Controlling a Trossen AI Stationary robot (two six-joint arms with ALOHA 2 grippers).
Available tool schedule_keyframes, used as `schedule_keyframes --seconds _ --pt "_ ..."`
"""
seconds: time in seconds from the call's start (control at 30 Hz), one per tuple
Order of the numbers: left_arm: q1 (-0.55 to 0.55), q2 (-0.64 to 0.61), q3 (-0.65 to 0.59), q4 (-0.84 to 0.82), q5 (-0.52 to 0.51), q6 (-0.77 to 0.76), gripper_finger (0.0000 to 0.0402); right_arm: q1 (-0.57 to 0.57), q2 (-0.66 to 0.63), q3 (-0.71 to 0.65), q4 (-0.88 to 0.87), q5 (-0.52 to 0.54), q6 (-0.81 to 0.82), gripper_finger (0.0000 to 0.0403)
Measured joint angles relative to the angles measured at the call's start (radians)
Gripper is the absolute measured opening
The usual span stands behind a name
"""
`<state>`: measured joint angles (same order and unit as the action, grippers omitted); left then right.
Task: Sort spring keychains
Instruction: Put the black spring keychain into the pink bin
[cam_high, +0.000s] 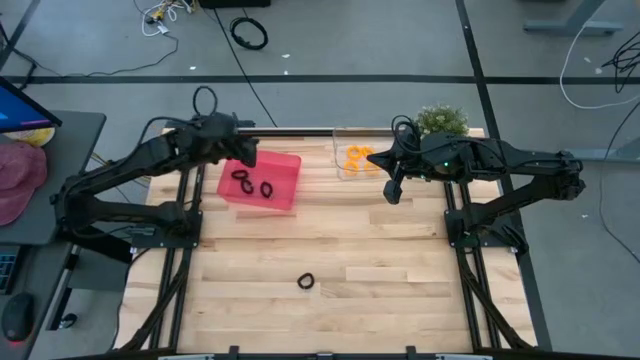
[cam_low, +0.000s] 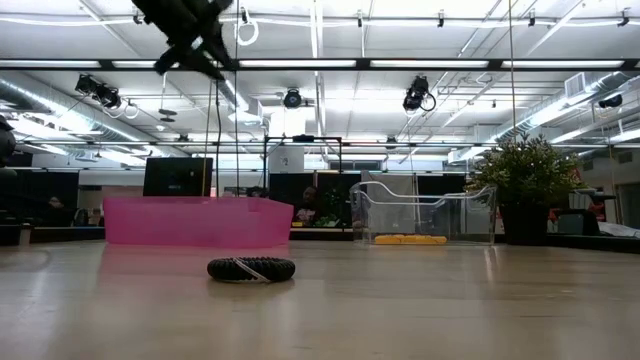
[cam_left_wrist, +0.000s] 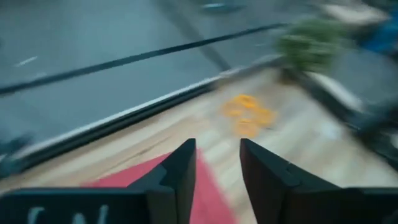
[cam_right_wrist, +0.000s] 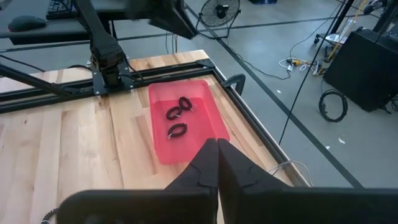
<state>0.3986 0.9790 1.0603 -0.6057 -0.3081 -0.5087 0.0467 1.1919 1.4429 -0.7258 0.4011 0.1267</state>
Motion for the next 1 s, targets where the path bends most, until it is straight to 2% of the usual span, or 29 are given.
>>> schedule_keyframes --seconds 0.17,0.27,0.33,0.6,0.83,1.0 --pt "-0.053 -0.032 0.000 0.190 0.195 0.209 0.0070 0.000 0.000 0.000 0.000 0.000 0.009 0.0000" --pt "-0.102 -0.050 0.001 0.325 0.265 0.296 0.0022 0.000 0.000 0.000 0.000 0.000 0.012 0.0000" --pt "-0.130 -0.057 0.001 0.388 0.295 0.318 0.0007 0.000 0.000 0.000 0.000 0.000 0.012 0.0000" --pt "-0.232 -0.080 0.001 0.522 0.482 0.320 0.0003 0.000 0.000 0.000 -0.004 0.000 0.011 0.0000" --pt "-0.264 -0.101 0.001 0.534 0.491 0.355 0.0003 0.000 0.000 0.000 -0.004 0.000 0.004 0.0000" --pt "-0.288 -0.104 0.001 0.544 0.539 0.360 0.0002 0.000 0.000 0.000 -0.011 0.000 0.005 0.0000"
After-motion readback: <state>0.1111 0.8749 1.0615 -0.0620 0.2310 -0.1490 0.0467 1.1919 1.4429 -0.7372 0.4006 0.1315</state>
